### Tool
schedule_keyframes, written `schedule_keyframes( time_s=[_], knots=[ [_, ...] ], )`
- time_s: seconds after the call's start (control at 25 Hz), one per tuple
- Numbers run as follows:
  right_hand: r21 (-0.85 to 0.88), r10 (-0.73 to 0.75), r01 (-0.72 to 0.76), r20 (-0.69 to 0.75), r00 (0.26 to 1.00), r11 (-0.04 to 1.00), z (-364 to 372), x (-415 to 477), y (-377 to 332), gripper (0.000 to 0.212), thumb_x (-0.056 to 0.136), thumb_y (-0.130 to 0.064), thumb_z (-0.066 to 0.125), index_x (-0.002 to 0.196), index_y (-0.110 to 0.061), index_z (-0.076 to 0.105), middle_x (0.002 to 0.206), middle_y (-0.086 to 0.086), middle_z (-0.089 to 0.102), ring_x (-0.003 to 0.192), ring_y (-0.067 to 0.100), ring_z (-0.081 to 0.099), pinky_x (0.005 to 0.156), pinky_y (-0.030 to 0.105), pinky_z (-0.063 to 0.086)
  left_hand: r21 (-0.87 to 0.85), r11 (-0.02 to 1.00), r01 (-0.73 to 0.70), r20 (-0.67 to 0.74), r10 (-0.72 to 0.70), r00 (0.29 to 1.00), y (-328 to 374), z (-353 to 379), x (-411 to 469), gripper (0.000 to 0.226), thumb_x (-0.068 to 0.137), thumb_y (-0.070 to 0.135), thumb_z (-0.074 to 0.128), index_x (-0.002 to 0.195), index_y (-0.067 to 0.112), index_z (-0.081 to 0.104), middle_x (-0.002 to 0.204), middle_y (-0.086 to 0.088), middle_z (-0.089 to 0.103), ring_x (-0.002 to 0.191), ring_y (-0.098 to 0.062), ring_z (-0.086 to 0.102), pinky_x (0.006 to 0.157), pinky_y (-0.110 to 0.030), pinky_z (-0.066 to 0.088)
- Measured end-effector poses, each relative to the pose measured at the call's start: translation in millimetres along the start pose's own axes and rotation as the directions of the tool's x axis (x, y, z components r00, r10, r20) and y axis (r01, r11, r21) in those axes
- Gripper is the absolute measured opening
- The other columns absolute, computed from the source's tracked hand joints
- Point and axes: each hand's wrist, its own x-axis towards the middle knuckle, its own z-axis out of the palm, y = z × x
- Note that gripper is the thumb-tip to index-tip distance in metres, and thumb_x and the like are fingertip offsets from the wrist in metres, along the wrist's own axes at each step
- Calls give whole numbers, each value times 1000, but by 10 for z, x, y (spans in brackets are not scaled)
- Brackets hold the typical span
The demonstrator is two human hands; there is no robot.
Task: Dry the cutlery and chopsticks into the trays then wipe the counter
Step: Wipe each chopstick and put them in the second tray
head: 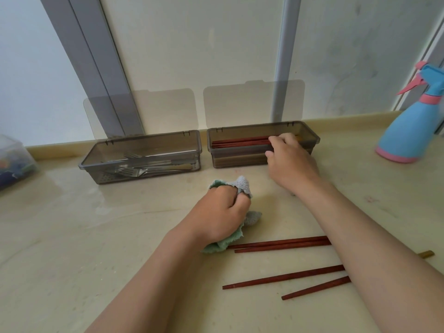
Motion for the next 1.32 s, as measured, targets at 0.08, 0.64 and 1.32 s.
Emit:
schedule_keyframes(
  time_s=[0.08, 0.64, 1.32],
  knots=[
    [17, -28, 28, 1, 1000, 999, -97, -34, 26, 29, 105, -25, 42, 129, -16, 53, 135, 4, 47, 109, 29, 56, 77, 37, 44, -26, 1000, 12, -17, -12, 1000, 2, -8, 2, 49, 102, 30, 40, 59, 6, 39, 49, 1, 40, 47, -14, 38, 51, -41, 41],
    [294, -404, 284, 751, 521, 913, -521, -613, -214, 9, 82, -29, 79, 86, -24, 72, 76, -10, 70, 60, -2, 56, 62, 24, 52, -222, 971, 86, -340, -159, 927, 27, -102, 35, 48, 98, 18, 42, 52, 18, 31, 44, 4, 31, 44, -15, 32, 43, -26, 29],
    [483, -335, 204, 201, 921, 852, -487, -582, -160, 13, 104, -23, 48, 92, -27, 51, 77, 1, 68, 61, 13, 64, 61, 39, 55, -432, 902, 13, -306, -160, 938, 108, -188, -53, 51, 107, 18, 30, 70, 15, 66, 67, 15, 71, 64, 0, 63, 60, -17, 47]
  ],
)
